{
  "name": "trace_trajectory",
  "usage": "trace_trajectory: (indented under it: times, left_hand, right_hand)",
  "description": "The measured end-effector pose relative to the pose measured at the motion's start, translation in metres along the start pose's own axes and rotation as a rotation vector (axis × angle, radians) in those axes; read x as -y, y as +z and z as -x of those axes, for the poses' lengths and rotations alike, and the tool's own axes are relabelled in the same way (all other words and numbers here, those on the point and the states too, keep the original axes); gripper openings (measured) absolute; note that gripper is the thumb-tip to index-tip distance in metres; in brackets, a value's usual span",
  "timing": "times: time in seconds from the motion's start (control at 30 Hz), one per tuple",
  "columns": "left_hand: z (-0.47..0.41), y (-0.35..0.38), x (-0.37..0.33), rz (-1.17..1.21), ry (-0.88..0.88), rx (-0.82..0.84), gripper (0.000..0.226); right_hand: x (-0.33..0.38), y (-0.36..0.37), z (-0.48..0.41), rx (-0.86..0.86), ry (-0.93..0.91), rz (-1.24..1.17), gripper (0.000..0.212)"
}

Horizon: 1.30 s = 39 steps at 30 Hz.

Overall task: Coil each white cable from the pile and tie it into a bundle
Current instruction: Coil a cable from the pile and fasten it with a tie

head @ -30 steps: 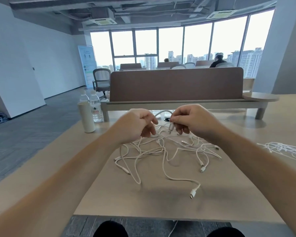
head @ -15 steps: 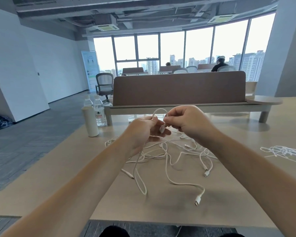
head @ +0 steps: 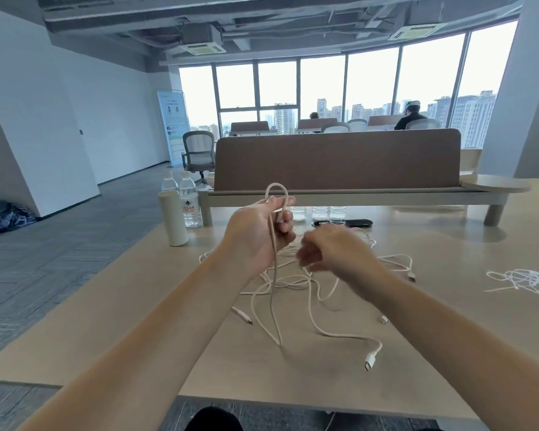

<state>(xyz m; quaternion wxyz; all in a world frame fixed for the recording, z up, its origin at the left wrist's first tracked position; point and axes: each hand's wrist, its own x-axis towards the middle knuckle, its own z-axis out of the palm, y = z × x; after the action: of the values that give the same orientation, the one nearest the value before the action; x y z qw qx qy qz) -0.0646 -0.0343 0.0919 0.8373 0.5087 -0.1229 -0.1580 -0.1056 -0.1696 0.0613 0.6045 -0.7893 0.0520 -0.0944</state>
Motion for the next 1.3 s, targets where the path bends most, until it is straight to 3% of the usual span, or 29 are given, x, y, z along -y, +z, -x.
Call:
trace_trajectory:
  times: [0.1,0.17,0.23,0.33,0.5,0.73,0.8,0.9,1.03,1.3]
  left_hand:
    - [-0.001,-0.001,-0.002,0.055,0.021,-0.033,0.032]
    - [-0.002,-0.005,-0.002,0.040,0.031,-0.046,0.035]
    - [-0.003,-0.009,-0.003,0.023,0.033,-0.042,0.034]
    - [-0.004,-0.017,-0.005,-0.052,0.033,-0.022,0.029]
    - [-0.005,-0.034,-0.013,-0.381,0.083,-0.022,0.023]
    - [0.005,-0.041,-0.013,-0.747,0.012,0.072,0.025]
    - [0.007,-0.039,-0.011,-0.761,-0.021,0.083,0.025]
    - [0.009,-0.037,-0.008,-0.776,-0.067,0.095,0.034]
    - [0.009,-0.038,-0.006,-0.738,-0.106,0.080,0.049]
    - [0.011,-0.035,0.006,-0.743,-0.125,0.137,0.046]
  right_hand:
    - [-0.013,0.011,0.012,0.346,0.161,-0.214,0.025]
    - [-0.019,0.014,0.019,0.547,0.145,-0.208,0.028]
    - [-0.024,0.014,0.021,0.612,0.075,-0.092,0.025]
    - [-0.030,0.013,0.021,0.595,-0.001,0.017,0.012]
    - [-0.034,0.007,0.015,0.489,-0.003,-0.005,0.021]
    - [-0.022,-0.002,0.006,0.223,-0.149,0.265,0.010]
    - [-0.018,-0.003,0.003,0.175,-0.153,0.250,0.007]
    - [-0.015,-0.006,-0.001,0.116,-0.142,0.201,0.019]
    - [-0.009,-0.011,-0.002,0.033,-0.203,0.317,0.016]
    - [0.002,-0.012,-0.005,0.018,-0.222,0.335,0.011]
